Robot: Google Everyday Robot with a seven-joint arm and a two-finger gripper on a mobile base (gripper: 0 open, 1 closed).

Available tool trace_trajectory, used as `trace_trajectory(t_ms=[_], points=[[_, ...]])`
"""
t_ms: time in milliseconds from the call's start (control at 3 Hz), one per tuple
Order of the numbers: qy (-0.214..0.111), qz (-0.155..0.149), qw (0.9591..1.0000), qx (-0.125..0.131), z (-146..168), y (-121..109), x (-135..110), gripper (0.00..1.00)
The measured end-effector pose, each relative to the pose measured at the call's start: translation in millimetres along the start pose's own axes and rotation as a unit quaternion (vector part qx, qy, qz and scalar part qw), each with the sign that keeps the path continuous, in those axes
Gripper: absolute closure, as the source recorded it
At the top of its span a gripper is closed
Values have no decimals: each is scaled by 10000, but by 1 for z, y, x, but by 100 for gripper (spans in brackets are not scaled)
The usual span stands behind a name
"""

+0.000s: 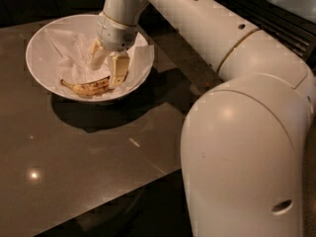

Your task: Pick banana from white bowl

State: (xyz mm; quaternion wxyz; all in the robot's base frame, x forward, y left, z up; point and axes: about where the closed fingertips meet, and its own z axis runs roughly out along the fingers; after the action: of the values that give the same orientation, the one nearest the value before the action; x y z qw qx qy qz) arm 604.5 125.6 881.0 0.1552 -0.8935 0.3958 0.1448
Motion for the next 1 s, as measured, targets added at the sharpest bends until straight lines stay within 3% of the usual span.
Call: trace_trajectory(t_ms=[1000], points=[[-2, -16, 9999, -118, 11, -11, 3, 45]])
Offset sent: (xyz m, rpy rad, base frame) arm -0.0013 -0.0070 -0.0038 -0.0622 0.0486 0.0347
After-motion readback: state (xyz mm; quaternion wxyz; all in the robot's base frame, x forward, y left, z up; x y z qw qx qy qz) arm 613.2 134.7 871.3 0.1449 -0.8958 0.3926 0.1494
